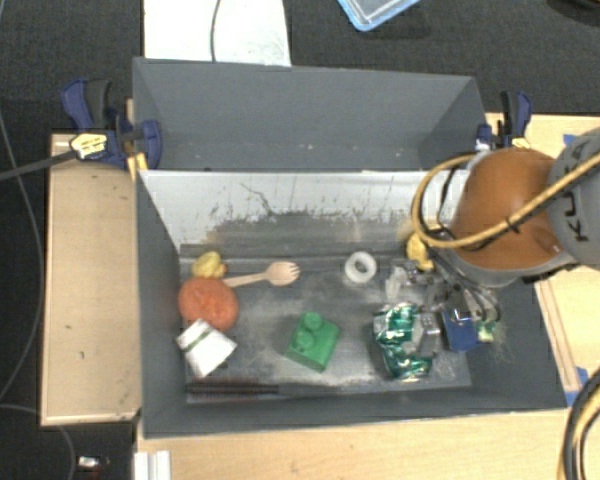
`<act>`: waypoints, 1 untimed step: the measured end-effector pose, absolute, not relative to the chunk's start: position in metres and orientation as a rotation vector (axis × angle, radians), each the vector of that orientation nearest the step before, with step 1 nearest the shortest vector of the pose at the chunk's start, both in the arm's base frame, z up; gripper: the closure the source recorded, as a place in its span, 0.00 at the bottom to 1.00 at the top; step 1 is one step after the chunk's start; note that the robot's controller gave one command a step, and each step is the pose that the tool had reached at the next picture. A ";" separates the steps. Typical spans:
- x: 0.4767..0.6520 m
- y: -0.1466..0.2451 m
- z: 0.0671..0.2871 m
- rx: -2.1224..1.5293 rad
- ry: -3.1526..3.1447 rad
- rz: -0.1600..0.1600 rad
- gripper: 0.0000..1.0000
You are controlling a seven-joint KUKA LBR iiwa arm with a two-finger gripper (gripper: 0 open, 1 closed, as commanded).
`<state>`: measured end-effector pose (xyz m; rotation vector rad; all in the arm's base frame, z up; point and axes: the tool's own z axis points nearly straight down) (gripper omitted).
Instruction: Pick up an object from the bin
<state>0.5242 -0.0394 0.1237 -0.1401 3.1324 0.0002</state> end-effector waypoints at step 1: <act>0.534 -0.049 0.108 -0.529 3.087 -0.002 0.00</act>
Offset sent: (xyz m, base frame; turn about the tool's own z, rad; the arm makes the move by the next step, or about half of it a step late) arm -0.0065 -0.0183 -0.0537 -0.4283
